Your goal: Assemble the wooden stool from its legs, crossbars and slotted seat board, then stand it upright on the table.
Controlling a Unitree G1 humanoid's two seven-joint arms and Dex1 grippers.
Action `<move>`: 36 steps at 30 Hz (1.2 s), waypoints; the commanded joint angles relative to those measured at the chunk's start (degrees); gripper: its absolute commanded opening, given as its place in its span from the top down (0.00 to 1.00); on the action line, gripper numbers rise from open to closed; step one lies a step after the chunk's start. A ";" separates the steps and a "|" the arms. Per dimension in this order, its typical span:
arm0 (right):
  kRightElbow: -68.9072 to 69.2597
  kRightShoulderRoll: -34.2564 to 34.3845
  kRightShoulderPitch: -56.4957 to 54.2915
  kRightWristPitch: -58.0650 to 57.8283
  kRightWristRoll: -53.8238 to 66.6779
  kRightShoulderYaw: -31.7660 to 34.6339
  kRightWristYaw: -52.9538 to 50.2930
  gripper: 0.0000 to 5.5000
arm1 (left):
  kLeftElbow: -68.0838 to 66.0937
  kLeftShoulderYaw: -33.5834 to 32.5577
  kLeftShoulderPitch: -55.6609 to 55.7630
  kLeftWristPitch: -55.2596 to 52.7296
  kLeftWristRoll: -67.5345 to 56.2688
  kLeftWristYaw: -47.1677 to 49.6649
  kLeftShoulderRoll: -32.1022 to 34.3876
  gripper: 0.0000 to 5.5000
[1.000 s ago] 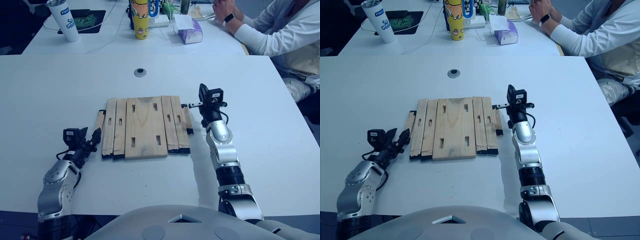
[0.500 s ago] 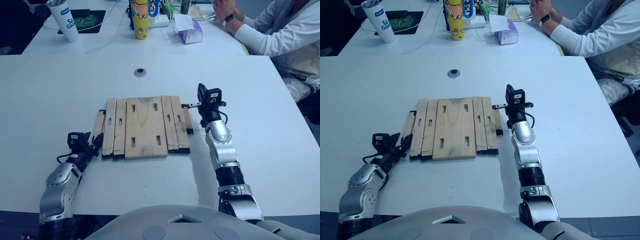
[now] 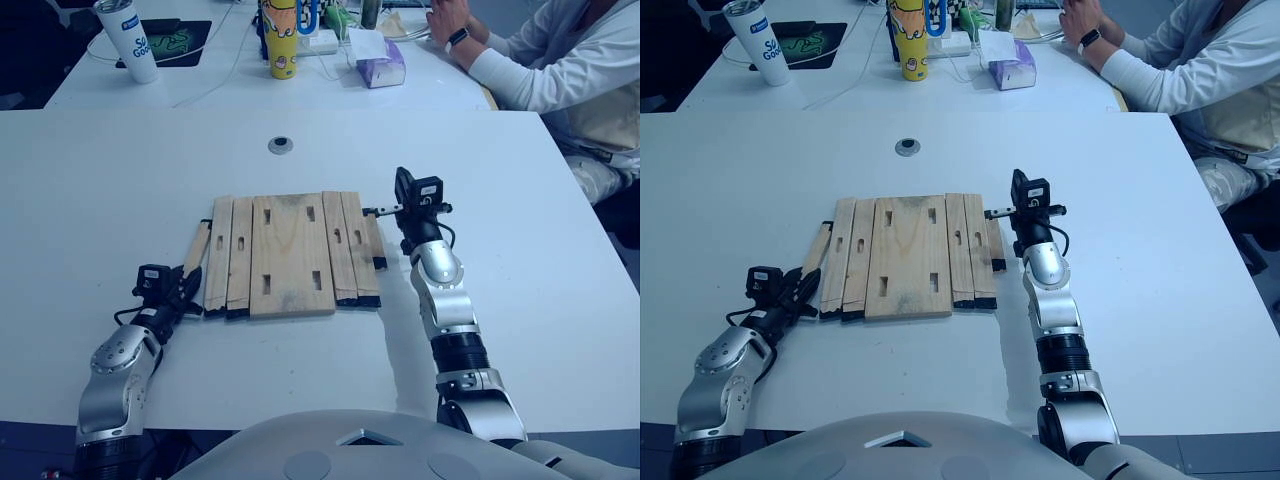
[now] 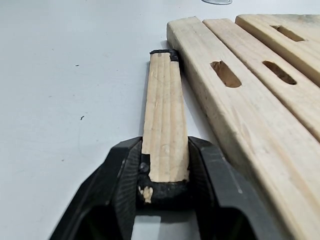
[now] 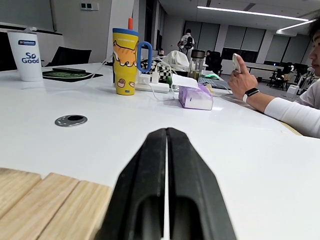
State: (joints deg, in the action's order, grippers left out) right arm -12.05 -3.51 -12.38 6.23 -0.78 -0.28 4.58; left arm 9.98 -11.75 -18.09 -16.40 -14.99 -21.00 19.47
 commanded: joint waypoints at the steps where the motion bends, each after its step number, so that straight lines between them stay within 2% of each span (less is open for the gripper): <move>1: 0.19 -0.40 -0.99 -0.91 1.34 0.40 1.36 1.00 | -1.25 -0.69 2.66 3.99 3.64 2.79 0.47 0.76; 3: 0.78 -0.78 -2.01 -2.90 4.01 0.09 5.16 1.00 | -0.90 -1.55 4.11 6.35 4.66 4.35 0.12 0.76; 6: 4.65 -1.54 -2.36 -10.04 10.95 -2.09 14.97 0.92 | 1.28 -1.68 6.05 10.75 4.98 5.34 -0.94 0.76; 9: 11.49 -0.44 -2.64 -27.34 25.63 -0.54 20.49 0.83 | 3.88 0.86 7.52 13.61 3.73 3.75 -2.40 0.76; 12: 16.58 0.53 -3.57 -44.50 42.60 3.26 21.02 0.75 | 5.61 5.07 8.27 15.37 4.77 2.74 -3.96 0.76; 16: 16.35 2.75 -5.61 -56.83 59.49 10.13 14.52 0.64 | 4.77 10.23 9.35 18.33 6.94 1.49 -5.42 0.76; 24: 15.68 2.77 -7.29 -64.96 70.45 13.61 7.55 0.42 | 5.70 16.62 9.87 20.89 10.33 -0.66 -5.01 0.76; 36: 15.05 2.50 -8.25 -65.21 71.77 13.33 5.59 0.41 | 7.89 22.00 8.51 20.80 10.59 -2.36 -5.66 0.76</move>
State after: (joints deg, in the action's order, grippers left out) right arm 3.07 -0.87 -19.63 -59.06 70.71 13.16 10.74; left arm 16.94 9.75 -9.14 4.63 -4.44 -22.90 13.74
